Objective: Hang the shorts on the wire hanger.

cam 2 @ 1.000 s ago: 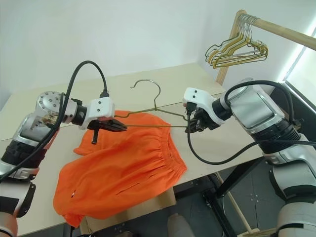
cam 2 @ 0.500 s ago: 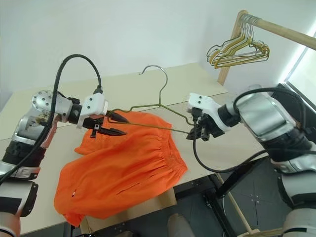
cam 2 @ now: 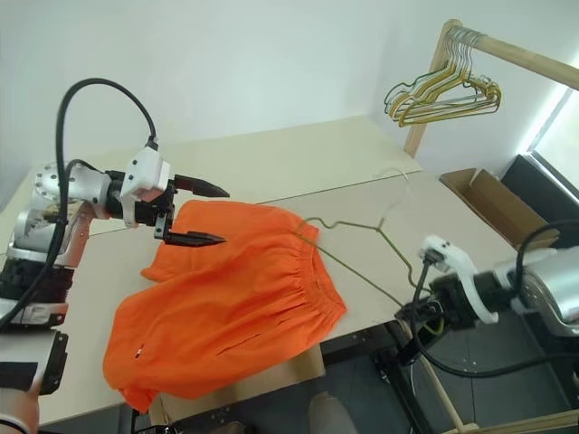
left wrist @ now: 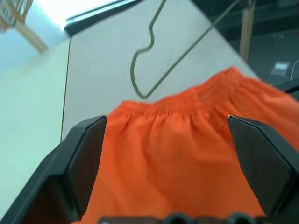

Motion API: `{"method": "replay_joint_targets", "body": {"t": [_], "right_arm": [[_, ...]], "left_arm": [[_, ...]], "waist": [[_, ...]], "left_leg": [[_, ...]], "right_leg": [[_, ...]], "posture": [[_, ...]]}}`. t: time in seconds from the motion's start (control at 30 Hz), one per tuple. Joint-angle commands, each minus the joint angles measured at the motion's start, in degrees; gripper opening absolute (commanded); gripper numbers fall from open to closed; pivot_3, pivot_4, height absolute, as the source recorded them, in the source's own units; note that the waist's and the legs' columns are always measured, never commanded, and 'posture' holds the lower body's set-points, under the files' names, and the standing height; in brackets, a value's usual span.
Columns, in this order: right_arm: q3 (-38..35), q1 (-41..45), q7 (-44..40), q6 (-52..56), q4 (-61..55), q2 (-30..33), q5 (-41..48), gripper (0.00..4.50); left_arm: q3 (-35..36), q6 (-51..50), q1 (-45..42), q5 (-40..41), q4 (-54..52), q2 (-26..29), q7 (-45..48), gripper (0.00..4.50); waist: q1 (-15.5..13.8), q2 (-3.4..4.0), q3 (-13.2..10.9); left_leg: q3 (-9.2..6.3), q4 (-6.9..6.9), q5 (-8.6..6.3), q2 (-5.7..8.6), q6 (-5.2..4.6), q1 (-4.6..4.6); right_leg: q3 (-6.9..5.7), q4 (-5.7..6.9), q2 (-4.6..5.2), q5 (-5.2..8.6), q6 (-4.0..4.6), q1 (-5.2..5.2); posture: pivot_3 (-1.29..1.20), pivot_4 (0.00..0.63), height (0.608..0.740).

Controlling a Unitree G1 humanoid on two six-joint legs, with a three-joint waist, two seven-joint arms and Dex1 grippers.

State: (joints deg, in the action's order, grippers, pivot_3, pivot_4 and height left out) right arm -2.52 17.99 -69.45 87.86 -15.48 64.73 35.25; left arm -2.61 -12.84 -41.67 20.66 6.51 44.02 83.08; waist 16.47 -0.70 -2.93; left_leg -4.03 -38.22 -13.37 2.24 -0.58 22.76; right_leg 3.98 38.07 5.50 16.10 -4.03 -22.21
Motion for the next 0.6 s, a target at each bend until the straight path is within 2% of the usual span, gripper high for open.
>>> {"method": "replay_joint_targets", "body": {"t": [0.03, 0.23, 0.53, 0.6], "right_arm": [[-2.2, -2.7, 3.4, 3.9, -0.2, -0.1, 2.2, 0.00], [-3.4, -5.2, 5.5, 4.6, 1.3, -0.7, 6.6, 0.00], [-0.2, -3.4, 3.3, 4.4, 5.9, 1.5, 12.5, 0.00], [2.8, -2.4, 2.9, 4.5, 7.1, 2.2, 12.9, 0.00]], "left_arm": [[2.7, -1.4, 2.4, 3.0, -6.3, -1.0, -3.5, 4.47], [3.7, -4.2, 6.9, 5.5, -12.4, -0.3, -5.7, 4.47], [4.8, -5.3, 9.9, 6.7, -15.4, 1.7, -6.4, 4.47], [4.8, -5.3, 10.3, 6.9, -15.7, 2.4, -6.5, 4.47]], "waist": [[-0.4, 0.02, 0.0], [-1.4, 0.02, 0.0], [-2.1, 0.03, 0.0], [-2.4, 0.03, 0.0]], "left_leg": [[0.00, -0.01, 0.00, 0.00, 0.00, -0.04], [0.06, -0.03, -0.02, 0.02, -0.03, -0.01], [0.11, -0.05, -0.07, 0.02, -0.11, -0.01], [0.13, -0.05, -0.07, 0.01, -0.11, -0.03]], "right_leg": [[0.00, 0.00, 0.00, 0.00, 0.00, 0.05], [0.02, -0.05, -0.04, 0.02, -0.03, 0.03], [-0.01, -0.12, -0.10, 0.03, -0.04, 0.08], [0.00, -0.12, -0.12, 0.03, -0.04, 0.10]], "posture": [[-0.26, 0.038, 0.740], [-0.25, 0.045, 0.740], [-0.21, 0.053, 0.740], [-0.21, 0.054, 0.740]]}}
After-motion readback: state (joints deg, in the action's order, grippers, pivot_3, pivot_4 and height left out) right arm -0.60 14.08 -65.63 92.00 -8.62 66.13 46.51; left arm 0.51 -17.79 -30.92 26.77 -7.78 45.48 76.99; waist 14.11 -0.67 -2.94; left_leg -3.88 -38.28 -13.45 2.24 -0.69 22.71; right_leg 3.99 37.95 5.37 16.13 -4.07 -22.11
